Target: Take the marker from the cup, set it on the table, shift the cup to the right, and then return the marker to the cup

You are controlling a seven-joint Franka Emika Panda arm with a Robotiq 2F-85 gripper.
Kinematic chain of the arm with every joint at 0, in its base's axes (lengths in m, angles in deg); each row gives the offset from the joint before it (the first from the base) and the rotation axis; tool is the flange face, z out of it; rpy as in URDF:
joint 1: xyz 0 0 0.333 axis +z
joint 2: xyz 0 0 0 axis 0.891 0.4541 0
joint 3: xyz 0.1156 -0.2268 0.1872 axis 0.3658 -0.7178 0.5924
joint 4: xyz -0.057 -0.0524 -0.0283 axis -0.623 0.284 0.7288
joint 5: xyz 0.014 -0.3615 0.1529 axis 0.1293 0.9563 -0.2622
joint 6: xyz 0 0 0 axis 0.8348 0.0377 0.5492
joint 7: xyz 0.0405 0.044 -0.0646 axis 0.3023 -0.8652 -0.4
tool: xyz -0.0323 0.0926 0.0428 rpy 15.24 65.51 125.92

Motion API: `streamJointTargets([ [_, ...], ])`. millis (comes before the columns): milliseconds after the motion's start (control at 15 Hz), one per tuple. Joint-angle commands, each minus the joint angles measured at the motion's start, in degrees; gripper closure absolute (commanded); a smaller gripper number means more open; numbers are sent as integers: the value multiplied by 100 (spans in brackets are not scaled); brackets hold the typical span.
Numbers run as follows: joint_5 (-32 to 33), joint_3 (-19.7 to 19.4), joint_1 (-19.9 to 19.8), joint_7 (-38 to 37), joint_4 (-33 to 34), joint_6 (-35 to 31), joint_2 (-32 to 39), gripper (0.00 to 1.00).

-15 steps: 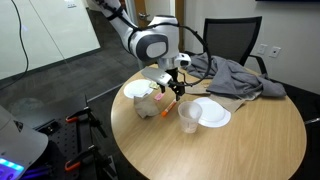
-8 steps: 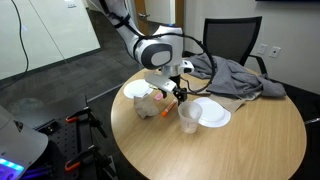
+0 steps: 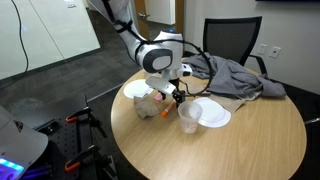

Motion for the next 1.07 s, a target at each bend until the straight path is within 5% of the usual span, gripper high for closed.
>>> streamJointTargets([
  [0, -19, 125, -159, 150, 123, 35, 94, 37],
  [267, -11, 123, -176, 153, 204, 69, 173, 62],
  [533, 11, 114, -161, 143, 305, 105, 255, 99],
  [1000, -308, 244, -77, -274, 270, 553, -85, 95],
])
